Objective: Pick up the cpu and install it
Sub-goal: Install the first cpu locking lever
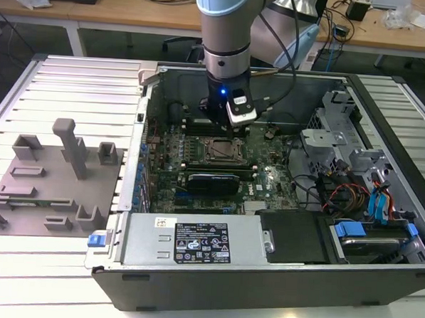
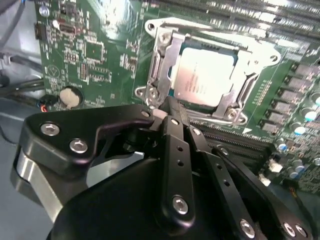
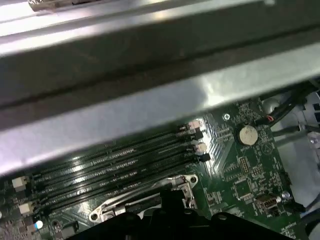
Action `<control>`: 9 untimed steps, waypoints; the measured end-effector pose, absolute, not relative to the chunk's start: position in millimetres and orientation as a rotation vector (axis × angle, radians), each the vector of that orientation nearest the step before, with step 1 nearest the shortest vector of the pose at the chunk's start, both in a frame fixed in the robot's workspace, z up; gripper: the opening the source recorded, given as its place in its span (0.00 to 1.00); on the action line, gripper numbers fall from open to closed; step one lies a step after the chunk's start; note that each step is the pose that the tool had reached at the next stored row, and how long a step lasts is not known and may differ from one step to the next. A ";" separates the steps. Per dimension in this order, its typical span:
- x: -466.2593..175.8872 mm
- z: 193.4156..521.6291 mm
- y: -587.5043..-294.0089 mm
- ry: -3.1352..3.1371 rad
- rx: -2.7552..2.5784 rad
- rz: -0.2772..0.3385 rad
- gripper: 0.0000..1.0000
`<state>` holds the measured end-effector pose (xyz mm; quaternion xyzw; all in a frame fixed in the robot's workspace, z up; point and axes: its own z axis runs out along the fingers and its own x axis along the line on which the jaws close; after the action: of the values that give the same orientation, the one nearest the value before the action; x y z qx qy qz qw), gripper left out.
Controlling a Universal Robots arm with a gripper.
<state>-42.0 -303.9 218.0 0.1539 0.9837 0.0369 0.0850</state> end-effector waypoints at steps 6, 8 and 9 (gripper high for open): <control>-41.9 218.0 -314.4 2.933 0.460 0.101 0.11; -42.0 218.0 -318.4 2.933 0.461 0.099 0.11; -42.0 218.1 -321.2 2.933 0.461 0.098 0.11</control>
<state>-42.0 -321.2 218.1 0.1547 0.9837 0.0327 0.0854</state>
